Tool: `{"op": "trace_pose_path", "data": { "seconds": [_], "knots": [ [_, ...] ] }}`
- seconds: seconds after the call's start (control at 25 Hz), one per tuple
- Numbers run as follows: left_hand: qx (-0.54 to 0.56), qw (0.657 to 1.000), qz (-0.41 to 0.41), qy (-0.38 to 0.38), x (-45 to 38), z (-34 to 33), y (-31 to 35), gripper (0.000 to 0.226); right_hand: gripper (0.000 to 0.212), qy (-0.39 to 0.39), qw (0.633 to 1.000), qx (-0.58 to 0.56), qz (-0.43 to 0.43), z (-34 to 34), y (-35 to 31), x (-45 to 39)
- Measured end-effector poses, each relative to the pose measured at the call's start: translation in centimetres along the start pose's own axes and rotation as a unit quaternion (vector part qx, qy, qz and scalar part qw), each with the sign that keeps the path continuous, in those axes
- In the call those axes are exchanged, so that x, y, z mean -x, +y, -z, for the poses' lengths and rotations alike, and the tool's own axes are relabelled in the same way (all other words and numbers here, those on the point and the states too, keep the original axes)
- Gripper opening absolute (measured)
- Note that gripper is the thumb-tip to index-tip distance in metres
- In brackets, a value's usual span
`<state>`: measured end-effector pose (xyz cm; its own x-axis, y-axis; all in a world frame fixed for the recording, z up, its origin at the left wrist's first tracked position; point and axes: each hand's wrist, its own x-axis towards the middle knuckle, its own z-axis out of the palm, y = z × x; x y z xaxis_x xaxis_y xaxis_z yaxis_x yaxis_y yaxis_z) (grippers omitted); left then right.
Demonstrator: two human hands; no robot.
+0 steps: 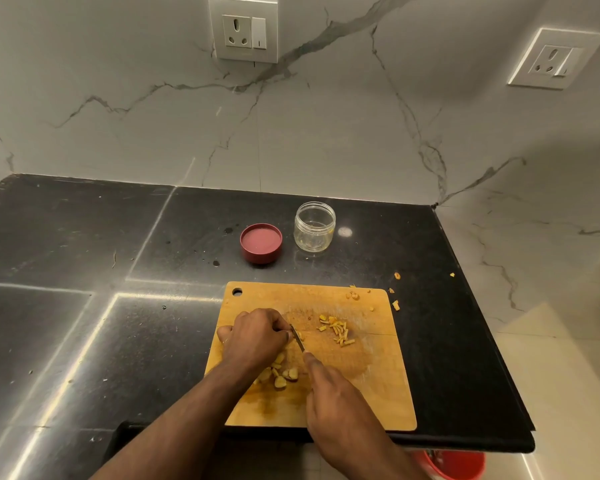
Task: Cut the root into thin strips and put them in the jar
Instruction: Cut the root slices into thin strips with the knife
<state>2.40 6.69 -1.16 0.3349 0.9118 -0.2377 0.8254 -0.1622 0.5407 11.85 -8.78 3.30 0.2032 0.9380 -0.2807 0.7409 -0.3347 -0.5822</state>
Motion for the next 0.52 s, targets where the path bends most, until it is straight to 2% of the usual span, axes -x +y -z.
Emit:
{"op": "trace_pose_path", "data": {
  "seconds": [0.28,0.52],
  "knots": [
    [-0.003,1.000,-0.003,-0.015,-0.2,0.1,-0.1,0.011,0.055,-0.005,0.999,-0.033,-0.014,-0.6,1.9,1.7],
    [-0.010,0.997,-0.017,-0.070,-0.9,0.8,-0.6,0.009,0.054,0.000,0.999,-0.039,0.001,-0.2,1.5,1.0]
  ]
}}
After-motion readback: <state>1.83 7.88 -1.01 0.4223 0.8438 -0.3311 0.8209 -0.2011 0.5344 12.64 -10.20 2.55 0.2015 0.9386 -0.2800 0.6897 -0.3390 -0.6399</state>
